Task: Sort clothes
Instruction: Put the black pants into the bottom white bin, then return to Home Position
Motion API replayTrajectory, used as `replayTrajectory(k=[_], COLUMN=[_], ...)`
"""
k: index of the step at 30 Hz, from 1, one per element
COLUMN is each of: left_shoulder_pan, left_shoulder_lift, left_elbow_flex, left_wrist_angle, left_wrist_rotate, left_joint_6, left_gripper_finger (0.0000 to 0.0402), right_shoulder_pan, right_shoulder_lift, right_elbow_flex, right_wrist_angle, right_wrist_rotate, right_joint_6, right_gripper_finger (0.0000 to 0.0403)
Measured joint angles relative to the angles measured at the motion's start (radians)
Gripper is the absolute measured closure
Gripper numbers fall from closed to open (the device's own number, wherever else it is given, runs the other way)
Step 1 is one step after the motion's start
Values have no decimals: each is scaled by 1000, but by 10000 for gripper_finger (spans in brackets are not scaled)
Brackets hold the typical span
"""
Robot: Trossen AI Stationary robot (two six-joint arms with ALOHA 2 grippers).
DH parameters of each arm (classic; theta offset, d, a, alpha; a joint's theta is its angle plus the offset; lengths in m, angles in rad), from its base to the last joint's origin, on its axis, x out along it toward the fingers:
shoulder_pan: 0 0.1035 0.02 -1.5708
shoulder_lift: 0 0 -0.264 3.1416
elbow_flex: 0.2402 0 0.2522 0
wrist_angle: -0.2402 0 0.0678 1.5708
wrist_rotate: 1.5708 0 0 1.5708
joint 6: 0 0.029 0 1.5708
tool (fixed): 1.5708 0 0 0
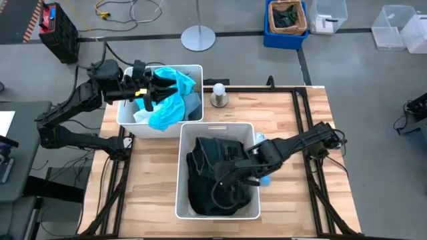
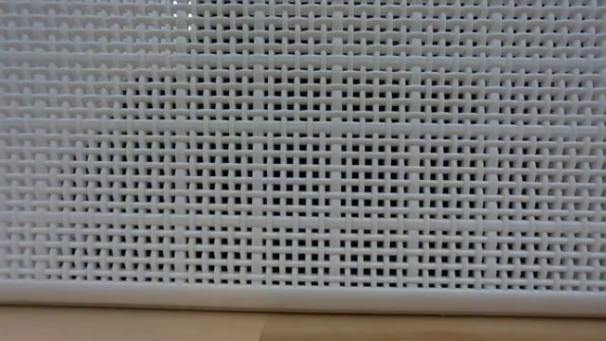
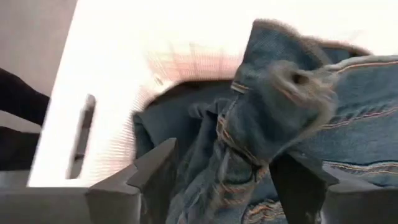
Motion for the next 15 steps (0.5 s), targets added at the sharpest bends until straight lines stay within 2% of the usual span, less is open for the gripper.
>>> replayTrajectory(k=[10,15], left_shoulder_pan=[-19,-39], left_shoulder_lift=[-25,-56], left_elbow_flex=[0,-44], left_wrist_angle=[-81,-38], left_wrist_rotate=[-28,-54], left_joint_6=[128,171], left_gripper_finger=[171,181], right_shoulder_pan=[43,53], right_shoulder_lift=[-164,-232], right_elbow_flex=[0,0], right_wrist_angle=[152,250], right_wrist_rotate=[118,153], right_joint_6=[44,2], right_gripper_finger=[146,190])
